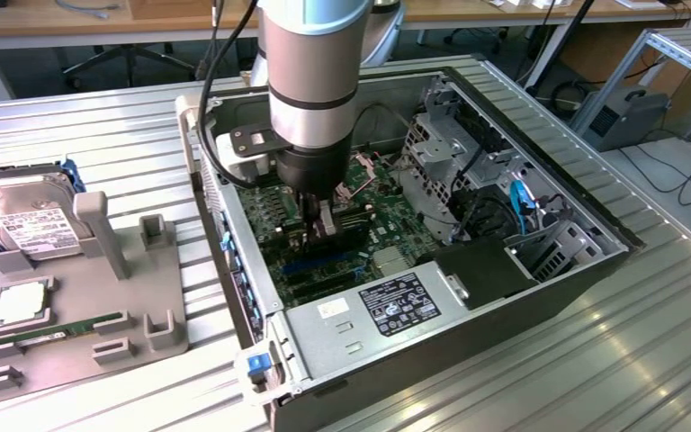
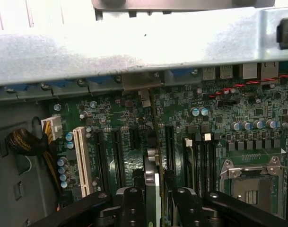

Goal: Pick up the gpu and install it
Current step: 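Insert the gpu into the slot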

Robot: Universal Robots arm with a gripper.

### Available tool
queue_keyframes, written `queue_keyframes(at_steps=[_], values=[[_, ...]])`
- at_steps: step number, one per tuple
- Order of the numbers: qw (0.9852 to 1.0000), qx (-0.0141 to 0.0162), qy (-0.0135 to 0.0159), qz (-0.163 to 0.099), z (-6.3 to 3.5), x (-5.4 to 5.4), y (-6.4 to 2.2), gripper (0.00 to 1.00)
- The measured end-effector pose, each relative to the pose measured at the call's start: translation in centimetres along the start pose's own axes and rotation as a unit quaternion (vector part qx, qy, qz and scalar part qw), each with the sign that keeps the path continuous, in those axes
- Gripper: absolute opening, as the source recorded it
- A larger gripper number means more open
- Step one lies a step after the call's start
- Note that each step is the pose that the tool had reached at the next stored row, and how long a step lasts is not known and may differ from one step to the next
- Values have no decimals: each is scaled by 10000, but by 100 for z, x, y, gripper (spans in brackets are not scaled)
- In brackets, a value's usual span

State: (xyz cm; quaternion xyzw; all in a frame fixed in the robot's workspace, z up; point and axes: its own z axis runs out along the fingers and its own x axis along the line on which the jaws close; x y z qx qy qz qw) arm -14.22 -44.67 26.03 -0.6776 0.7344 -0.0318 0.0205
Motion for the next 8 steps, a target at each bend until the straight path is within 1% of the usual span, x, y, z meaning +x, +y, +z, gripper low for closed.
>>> queue_keyframes(at_steps=[4, 8], values=[[10000, 1, 6, 0, 18, 0, 0, 27], [10000, 1, 5, 0, 24, -1, 0, 27]])
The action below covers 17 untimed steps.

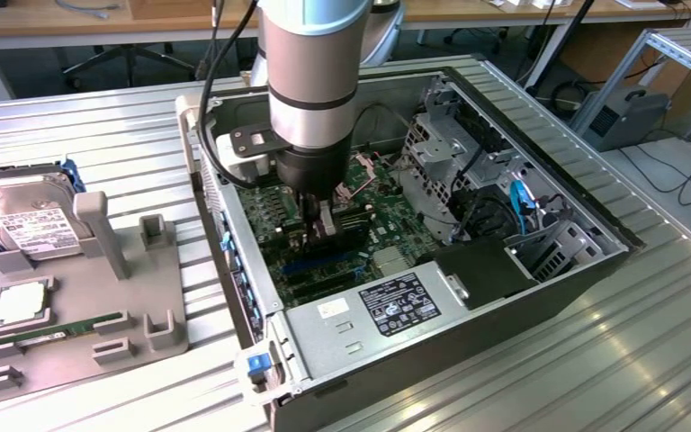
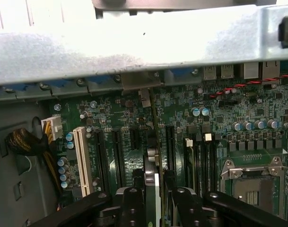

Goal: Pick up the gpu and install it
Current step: 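Insert the gpu into the slot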

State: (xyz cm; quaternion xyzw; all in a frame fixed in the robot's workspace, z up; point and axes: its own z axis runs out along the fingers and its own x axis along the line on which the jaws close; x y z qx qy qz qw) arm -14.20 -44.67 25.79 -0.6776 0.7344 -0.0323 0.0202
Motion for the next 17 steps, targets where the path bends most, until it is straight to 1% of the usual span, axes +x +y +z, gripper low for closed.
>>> queue_keyframes(at_steps=[2, 4, 17], values=[[10000, 4, 12, -2, -11, -3, -2, 27], [10000, 3, 16, -1, -17, -5, -1, 27], [10000, 2, 19, -13, -38, -12, -2, 27]])
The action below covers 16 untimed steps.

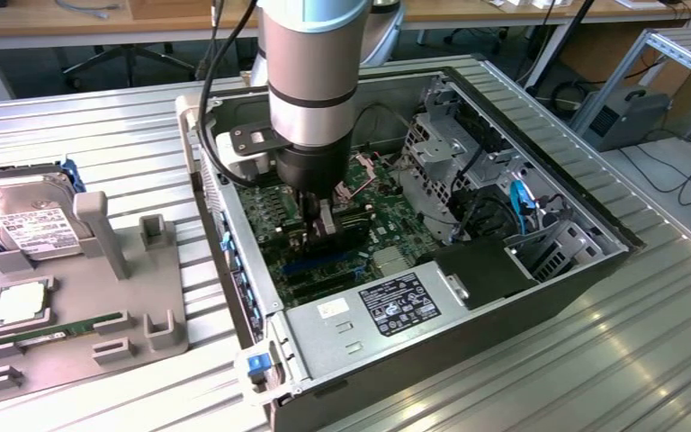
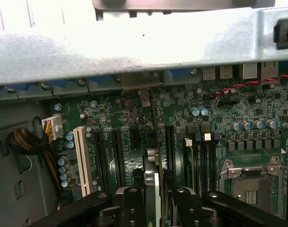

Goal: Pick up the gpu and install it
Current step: 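Insert the gpu into the slot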

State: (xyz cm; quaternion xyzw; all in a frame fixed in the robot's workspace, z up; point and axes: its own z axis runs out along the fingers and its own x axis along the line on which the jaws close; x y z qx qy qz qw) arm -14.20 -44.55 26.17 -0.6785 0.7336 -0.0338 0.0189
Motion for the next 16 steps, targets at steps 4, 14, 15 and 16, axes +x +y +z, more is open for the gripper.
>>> queue_keyframes(at_steps=[4, 14, 15, 16], values=[[10000, 1, -2, -23, 0, 0, 0, 27], [10000, 1, -5, -81, 2, -10, -3, 27], [10000, 1, -6, -91, 2, -11, -2, 27], [9999, 2, -7, -101, 3, -13, -2, 27]])
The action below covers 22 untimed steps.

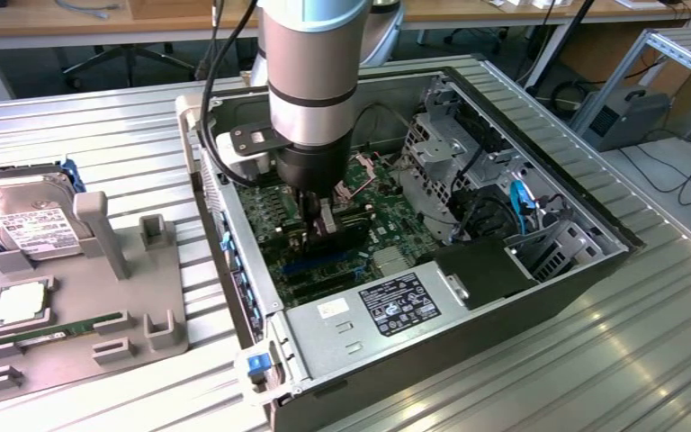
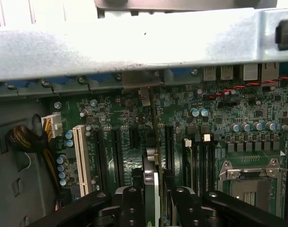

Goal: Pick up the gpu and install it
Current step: 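Insert the gpu into the slot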

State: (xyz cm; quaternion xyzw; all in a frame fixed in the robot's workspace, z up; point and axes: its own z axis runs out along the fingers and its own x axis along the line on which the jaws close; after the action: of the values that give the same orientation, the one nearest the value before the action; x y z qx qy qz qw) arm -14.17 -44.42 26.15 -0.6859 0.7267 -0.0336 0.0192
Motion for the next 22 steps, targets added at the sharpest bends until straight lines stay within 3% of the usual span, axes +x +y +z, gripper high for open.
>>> queue_keyframes(at_steps=[22], values=[[10000, 1, -4, -46, 12, 14, 0, 27]])
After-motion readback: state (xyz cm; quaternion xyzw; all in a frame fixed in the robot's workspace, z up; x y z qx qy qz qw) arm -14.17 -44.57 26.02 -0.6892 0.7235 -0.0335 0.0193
